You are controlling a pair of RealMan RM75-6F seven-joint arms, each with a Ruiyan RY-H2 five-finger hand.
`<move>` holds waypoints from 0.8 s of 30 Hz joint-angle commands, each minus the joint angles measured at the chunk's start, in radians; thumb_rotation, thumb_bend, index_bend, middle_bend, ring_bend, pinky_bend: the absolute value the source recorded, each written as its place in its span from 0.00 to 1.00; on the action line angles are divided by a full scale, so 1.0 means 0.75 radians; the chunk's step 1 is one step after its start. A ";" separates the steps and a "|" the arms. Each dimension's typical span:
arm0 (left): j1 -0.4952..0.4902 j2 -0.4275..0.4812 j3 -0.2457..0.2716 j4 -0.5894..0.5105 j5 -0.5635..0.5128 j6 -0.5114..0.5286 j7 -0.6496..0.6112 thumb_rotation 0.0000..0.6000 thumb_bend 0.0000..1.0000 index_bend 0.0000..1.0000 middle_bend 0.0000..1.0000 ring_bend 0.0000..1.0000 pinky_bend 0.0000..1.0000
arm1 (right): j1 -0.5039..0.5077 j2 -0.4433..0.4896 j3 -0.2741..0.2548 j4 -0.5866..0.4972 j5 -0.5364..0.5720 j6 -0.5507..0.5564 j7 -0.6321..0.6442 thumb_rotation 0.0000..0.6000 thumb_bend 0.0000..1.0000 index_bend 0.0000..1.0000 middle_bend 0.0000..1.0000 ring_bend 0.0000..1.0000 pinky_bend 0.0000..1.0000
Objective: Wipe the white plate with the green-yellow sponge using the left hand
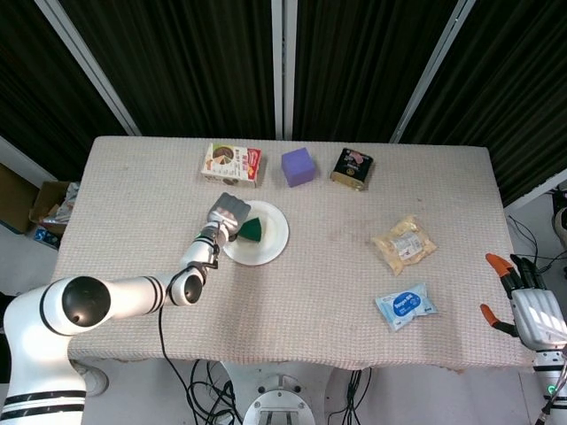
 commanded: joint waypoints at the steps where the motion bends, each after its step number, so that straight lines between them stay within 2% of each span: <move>1: 0.151 0.198 -0.073 -0.258 0.260 0.143 -0.211 1.00 0.56 0.58 0.66 0.55 0.50 | -0.003 0.002 -0.002 0.000 -0.006 0.007 0.002 1.00 0.22 0.11 0.14 0.00 0.00; 4: 0.282 0.286 -0.062 -0.367 0.425 0.240 -0.340 1.00 0.56 0.58 0.66 0.55 0.49 | -0.004 -0.001 -0.004 0.004 -0.017 0.015 0.007 1.00 0.22 0.11 0.14 0.00 0.00; 7: 0.414 0.321 -0.030 -0.397 0.558 0.307 -0.462 1.00 0.56 0.58 0.66 0.55 0.49 | -0.004 -0.008 -0.008 0.011 -0.031 0.023 0.016 1.00 0.22 0.11 0.14 0.00 0.00; 12: 0.573 0.325 0.024 -0.366 0.699 0.368 -0.575 1.00 0.56 0.56 0.63 0.54 0.43 | -0.002 -0.009 -0.011 0.011 -0.047 0.030 0.014 1.00 0.22 0.11 0.14 0.00 0.00; 17: 0.667 0.289 0.012 -0.283 0.788 0.348 -0.682 1.00 0.55 0.51 0.57 0.51 0.41 | -0.002 -0.005 -0.015 -0.009 -0.067 0.044 -0.007 1.00 0.21 0.11 0.14 0.00 0.00; 20: 0.687 0.260 -0.002 -0.234 0.803 0.305 -0.699 1.00 0.43 0.36 0.44 0.38 0.33 | -0.005 -0.001 -0.017 -0.024 -0.073 0.052 -0.022 1.00 0.21 0.11 0.14 0.00 0.00; 22: 0.699 0.253 -0.010 -0.220 0.816 0.295 -0.692 1.00 0.30 0.25 0.30 0.26 0.27 | -0.009 0.004 -0.019 -0.035 -0.078 0.061 -0.031 1.00 0.22 0.11 0.14 0.00 0.00; 24: 0.721 0.259 -0.019 -0.228 0.837 0.328 -0.678 1.00 0.27 0.19 0.20 0.19 0.23 | -0.015 0.009 -0.019 -0.046 -0.084 0.075 -0.039 1.00 0.22 0.11 0.14 0.00 0.00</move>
